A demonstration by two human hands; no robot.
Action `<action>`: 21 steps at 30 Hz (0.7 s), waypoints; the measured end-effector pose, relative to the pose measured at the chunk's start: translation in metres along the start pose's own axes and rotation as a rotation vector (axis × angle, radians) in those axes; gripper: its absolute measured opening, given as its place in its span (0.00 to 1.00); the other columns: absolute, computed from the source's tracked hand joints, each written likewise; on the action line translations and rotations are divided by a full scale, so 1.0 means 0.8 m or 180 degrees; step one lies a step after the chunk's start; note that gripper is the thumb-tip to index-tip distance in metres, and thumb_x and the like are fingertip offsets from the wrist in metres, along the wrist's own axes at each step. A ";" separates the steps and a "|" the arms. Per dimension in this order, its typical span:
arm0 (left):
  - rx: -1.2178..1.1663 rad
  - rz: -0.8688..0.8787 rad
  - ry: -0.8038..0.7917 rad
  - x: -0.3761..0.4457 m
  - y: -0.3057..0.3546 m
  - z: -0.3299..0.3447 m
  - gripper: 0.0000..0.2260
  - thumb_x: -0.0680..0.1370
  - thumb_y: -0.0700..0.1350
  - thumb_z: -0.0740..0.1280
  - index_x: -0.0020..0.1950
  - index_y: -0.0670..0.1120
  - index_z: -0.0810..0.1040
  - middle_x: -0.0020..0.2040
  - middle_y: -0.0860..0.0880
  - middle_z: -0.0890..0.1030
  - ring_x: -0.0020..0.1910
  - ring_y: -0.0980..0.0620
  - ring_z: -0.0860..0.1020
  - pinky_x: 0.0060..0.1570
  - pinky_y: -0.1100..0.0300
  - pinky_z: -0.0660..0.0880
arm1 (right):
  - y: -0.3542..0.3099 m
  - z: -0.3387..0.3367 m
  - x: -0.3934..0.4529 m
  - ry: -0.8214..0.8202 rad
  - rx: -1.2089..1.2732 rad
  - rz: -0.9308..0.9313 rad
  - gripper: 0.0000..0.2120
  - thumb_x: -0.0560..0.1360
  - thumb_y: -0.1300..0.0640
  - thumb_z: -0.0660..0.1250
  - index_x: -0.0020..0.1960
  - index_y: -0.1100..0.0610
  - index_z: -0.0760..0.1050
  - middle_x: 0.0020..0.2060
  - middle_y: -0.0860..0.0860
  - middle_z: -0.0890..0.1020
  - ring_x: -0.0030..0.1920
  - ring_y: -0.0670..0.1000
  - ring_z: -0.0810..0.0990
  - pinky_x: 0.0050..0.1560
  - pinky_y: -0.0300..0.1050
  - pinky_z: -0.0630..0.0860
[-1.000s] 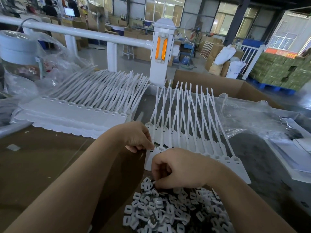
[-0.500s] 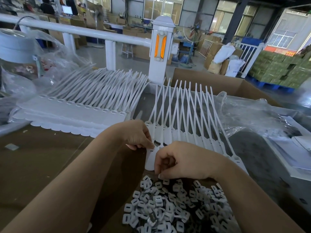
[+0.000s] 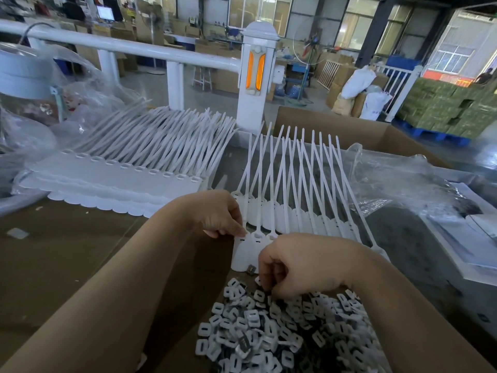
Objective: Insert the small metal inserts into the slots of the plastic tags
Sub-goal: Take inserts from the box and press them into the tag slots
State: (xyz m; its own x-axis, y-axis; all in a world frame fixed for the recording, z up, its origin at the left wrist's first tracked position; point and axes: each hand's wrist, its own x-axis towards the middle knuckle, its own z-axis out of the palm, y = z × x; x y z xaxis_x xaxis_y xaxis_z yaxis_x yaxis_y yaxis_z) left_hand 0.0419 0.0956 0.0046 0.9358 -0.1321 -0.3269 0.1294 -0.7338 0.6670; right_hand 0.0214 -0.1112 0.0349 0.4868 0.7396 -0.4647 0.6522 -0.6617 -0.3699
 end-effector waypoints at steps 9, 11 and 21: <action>-0.0013 -0.0013 -0.0006 0.000 0.001 0.000 0.06 0.74 0.48 0.75 0.46 0.46 0.81 0.40 0.48 0.80 0.38 0.55 0.77 0.32 0.68 0.74 | -0.005 0.013 0.016 0.0728 0.0172 -0.0439 0.09 0.73 0.51 0.75 0.52 0.41 0.80 0.39 0.42 0.79 0.40 0.39 0.77 0.39 0.34 0.73; -0.0025 -0.0020 0.0011 -0.001 0.001 0.000 0.06 0.74 0.47 0.75 0.46 0.46 0.82 0.39 0.49 0.80 0.37 0.56 0.77 0.31 0.69 0.74 | -0.005 0.017 0.019 0.0690 0.0147 -0.0423 0.11 0.73 0.51 0.75 0.53 0.41 0.80 0.39 0.43 0.79 0.40 0.41 0.78 0.40 0.38 0.76; -0.0056 -0.0053 0.0015 -0.004 0.002 0.000 0.07 0.74 0.48 0.75 0.46 0.45 0.82 0.38 0.49 0.79 0.37 0.55 0.77 0.31 0.69 0.74 | -0.002 0.020 0.024 0.0810 0.0317 -0.0492 0.08 0.73 0.50 0.75 0.40 0.41 0.76 0.38 0.38 0.79 0.41 0.36 0.78 0.41 0.34 0.76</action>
State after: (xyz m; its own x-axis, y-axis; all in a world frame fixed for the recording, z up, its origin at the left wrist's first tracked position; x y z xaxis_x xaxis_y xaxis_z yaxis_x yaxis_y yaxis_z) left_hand 0.0388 0.0945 0.0069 0.9350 -0.1168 -0.3348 0.1507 -0.7239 0.6733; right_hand 0.0207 -0.0984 0.0140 0.5243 0.8312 -0.1850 0.6759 -0.5384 -0.5032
